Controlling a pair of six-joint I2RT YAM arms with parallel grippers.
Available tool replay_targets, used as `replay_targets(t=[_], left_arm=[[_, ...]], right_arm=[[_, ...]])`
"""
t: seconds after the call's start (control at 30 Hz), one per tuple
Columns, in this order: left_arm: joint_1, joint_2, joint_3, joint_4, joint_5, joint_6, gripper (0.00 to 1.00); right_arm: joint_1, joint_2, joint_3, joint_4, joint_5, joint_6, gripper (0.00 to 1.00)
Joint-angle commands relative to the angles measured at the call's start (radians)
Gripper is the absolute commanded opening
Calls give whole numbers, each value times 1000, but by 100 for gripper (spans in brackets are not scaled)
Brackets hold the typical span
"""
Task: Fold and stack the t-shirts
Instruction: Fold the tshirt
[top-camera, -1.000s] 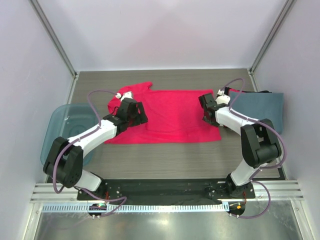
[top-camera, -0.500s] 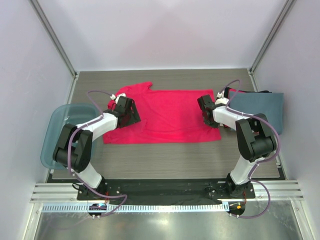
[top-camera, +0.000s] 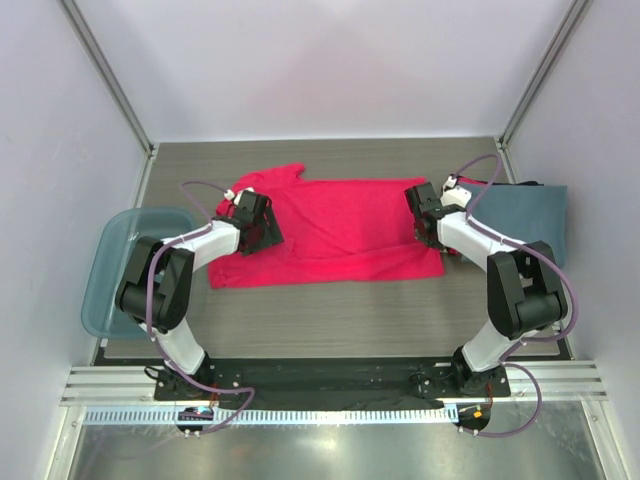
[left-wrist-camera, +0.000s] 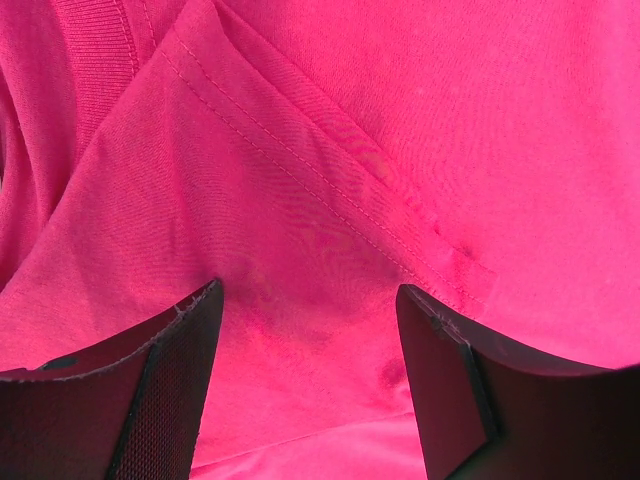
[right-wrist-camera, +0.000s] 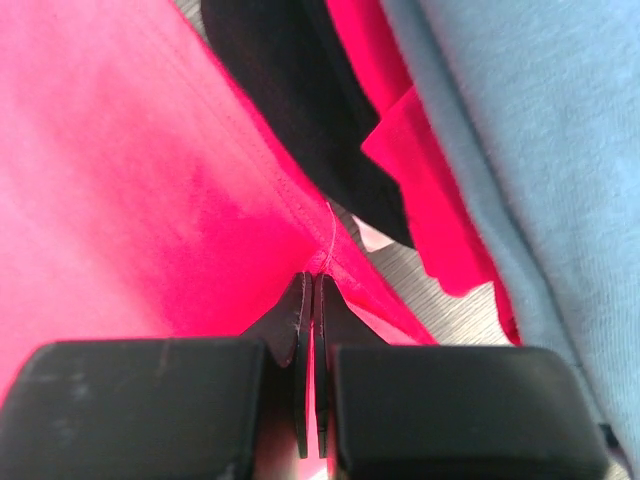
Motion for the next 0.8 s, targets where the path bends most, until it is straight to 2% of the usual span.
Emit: replay_targets(t=[0.0, 0.13, 0.27, 0.3, 0.4, 0.53, 0.63, 0.73, 0.77], left_arm=[[11, 30, -3, -31, -13, -1, 72], [11, 28, -5, -33, -27, 2, 72], [11, 14, -10, -34, -23, 7, 72], [11, -4, -16, -33, -22, 10, 72], [11, -51, -36, -18, -26, 19, 73], [8, -182, -88, -8, -47, 1, 76], [9, -271, -103, -7, -53, -19, 79], [9, -338, -102, 22, -61, -35, 90], [8, -345, -99, 41, -68, -35, 98]], right_arm=[[-19, -17, 21, -6, 54, -6, 3], [-31, 4, 29, -6, 54, 5, 5], [-36, 15, 38, -3, 35, -4, 40], [-37, 0, 38, 0, 29, -10, 41], [-37, -39, 29, 40, -3, -55, 43], [-34, -102, 44, 104, -90, -147, 39], [-34, -76, 103, 135, -153, -185, 39], [-32, -8, 200, 144, -153, -223, 40], [-37, 16, 228, 147, -149, -228, 40]])
